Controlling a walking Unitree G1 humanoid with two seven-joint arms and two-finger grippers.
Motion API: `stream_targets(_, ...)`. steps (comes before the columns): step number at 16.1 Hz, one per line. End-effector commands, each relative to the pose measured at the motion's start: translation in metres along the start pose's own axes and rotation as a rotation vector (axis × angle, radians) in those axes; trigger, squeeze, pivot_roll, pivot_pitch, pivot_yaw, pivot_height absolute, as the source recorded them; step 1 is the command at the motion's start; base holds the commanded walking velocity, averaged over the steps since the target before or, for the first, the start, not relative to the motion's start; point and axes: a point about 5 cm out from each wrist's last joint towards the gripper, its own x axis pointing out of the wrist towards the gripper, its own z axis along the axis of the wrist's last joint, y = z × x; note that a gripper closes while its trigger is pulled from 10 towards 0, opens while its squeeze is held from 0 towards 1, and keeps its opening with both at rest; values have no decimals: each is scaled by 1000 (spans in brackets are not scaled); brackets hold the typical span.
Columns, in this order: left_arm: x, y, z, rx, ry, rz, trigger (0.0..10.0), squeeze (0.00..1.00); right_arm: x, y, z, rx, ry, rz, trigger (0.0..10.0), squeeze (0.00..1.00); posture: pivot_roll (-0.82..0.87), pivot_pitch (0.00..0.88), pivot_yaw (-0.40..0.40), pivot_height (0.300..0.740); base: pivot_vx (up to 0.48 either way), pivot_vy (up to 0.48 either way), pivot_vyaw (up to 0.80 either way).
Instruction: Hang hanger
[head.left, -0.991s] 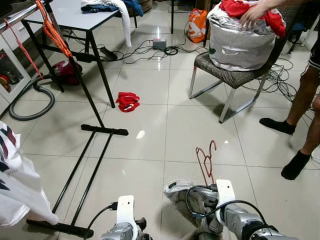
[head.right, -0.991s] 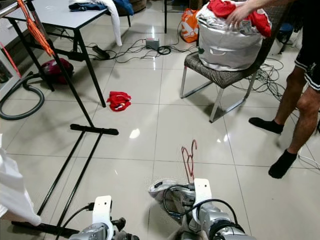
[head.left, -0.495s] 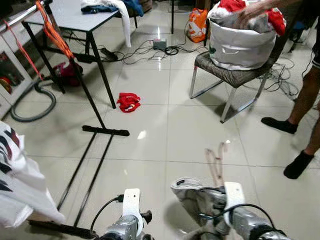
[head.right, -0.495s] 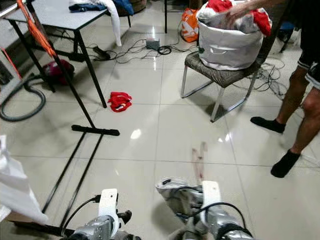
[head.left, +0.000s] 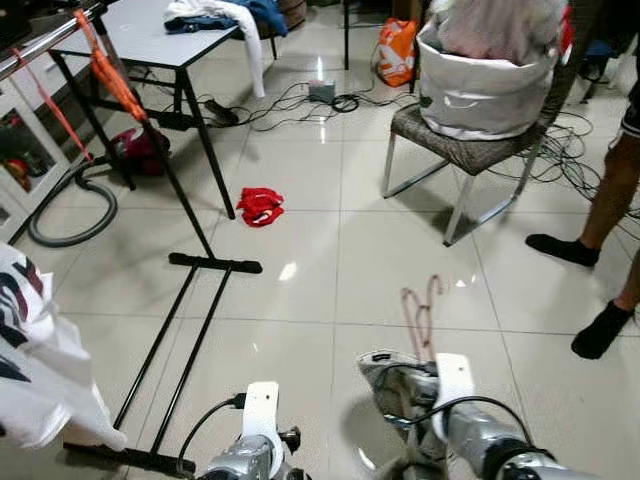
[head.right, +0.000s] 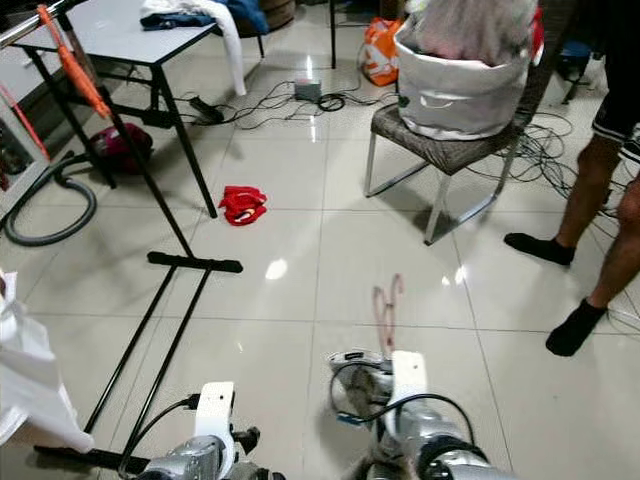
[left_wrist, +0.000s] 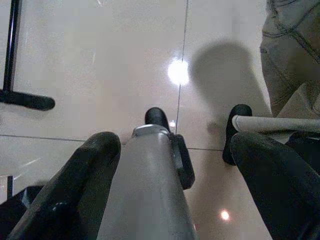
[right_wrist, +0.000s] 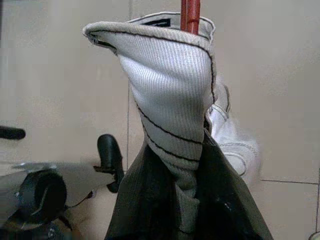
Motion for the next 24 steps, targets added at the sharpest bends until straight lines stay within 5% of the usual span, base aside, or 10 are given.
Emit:
stream_targets(1,0,5,-4,13,8,8,10000,0,1,9,14,-18,-42,13,10000,0,-78,0,84,740,0,0,0)
stream_targets(6,-2,27,-6,-32,2,58,10000,0,2,31,17,-52,-53,50,10000,0,-49,0,65,740,0,0,0)
stream_targets(9,-2,34,-7,-38,-4,76,10000,0,2,31,18,-91,-47,59,10000,0,-16,0,46,740,0,0,0)
stream_targets(13,-2,25,-11,-48,-3,50,10000,0,1,13,20,-76,-47,8,10000,0,-5,0,49,740,0,0,0)
stream_targets(15,-1,17,-10,9,6,32,10000,0,0,12,25,-73,-56,5,10000,0,8,0,41,740,0,0,0)
stream_targets(24,0,-6,3,32,0,-5,10000,0,-1,8,33,-61,-81,-3,10000,0,-35,0,68,740,0,0,0)
